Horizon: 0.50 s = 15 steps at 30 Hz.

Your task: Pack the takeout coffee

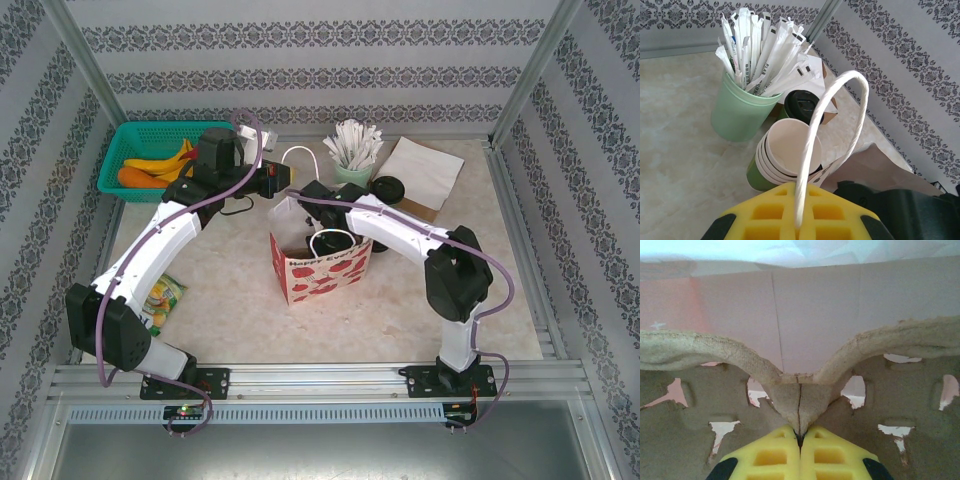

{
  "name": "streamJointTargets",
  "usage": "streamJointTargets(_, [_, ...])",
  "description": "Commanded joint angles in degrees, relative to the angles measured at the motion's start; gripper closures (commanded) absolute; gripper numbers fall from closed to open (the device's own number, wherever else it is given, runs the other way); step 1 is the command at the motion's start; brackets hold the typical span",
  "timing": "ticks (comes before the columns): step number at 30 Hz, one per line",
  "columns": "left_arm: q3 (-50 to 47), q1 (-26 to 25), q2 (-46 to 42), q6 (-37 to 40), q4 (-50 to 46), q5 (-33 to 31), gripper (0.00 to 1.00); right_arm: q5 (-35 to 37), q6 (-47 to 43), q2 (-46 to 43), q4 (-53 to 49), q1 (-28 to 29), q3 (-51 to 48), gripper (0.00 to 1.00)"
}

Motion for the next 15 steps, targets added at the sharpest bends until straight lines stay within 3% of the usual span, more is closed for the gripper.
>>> streamJointTargets(1, [2.0,0.5,0.0,-1.3,-1.3,-0.2,1.00,2.2,1.5,1.7,0.5,0.2,-2.3,0.94])
streamJointTargets(15, [1.6,0.5,-0.2,-1.3,-1.1,0.7,1.00,3.5,3.0,2.9,3.4,0.3,-6.1,0.88])
